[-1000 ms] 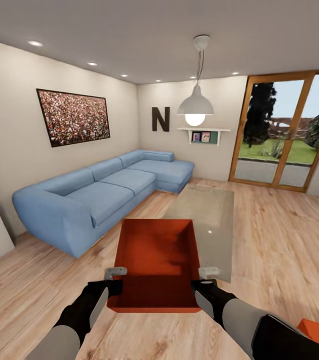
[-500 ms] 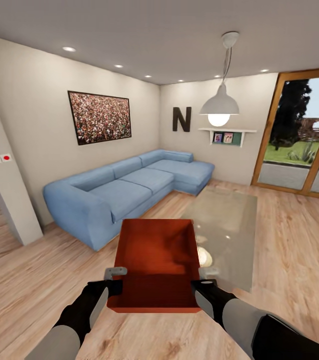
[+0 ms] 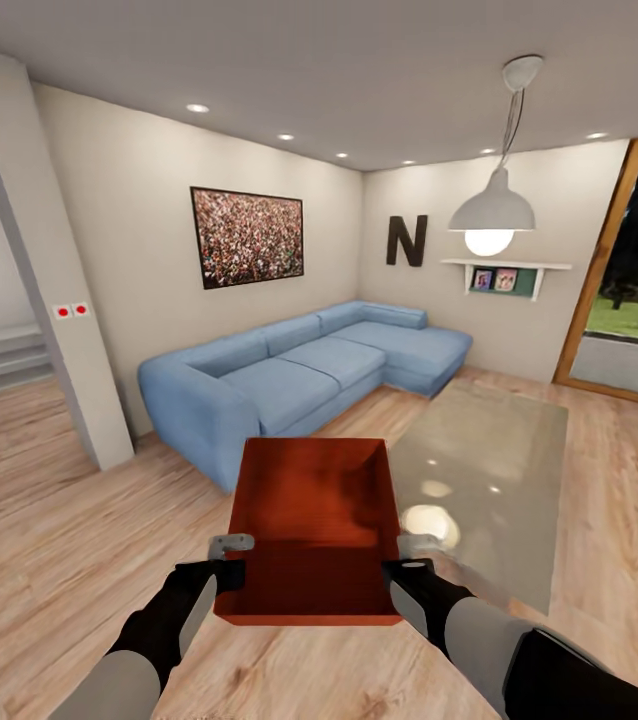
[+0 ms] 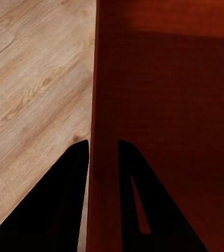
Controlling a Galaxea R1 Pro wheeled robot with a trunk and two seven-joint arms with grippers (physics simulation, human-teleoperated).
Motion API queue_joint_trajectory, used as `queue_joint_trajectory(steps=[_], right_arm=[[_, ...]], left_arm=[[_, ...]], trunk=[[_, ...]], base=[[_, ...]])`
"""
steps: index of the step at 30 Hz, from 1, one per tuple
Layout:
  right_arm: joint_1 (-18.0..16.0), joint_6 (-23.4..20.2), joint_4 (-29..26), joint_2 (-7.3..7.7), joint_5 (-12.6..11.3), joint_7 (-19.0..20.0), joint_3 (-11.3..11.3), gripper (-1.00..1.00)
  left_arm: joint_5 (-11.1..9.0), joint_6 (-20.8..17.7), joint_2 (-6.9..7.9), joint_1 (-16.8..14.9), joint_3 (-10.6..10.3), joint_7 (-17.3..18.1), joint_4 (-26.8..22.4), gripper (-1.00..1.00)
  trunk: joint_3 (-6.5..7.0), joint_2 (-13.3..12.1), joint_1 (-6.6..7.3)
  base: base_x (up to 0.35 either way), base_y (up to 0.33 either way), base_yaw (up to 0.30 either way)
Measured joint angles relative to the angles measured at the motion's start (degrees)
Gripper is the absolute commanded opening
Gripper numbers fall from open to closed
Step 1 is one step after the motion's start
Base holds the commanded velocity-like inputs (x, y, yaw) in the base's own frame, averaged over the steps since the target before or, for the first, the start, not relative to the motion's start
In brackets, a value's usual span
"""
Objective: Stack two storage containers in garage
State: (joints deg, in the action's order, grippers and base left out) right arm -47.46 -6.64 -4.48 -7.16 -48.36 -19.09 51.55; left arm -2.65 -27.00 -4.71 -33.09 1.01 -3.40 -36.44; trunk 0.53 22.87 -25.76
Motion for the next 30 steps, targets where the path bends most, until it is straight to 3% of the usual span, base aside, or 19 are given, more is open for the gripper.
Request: queue_joint_trajectory(steps=[30], right_arm=[[0.0,0.0,0.0,0.0,0.01,0.01,-0.01,-1.0]], left_arm=[[0.03,0.0,0.0,0.0,0.01,0.02,0.0,-1.0]], trunk=[[0.64,0.0,0.0]], base=[[0.0,0.0,0.269]])
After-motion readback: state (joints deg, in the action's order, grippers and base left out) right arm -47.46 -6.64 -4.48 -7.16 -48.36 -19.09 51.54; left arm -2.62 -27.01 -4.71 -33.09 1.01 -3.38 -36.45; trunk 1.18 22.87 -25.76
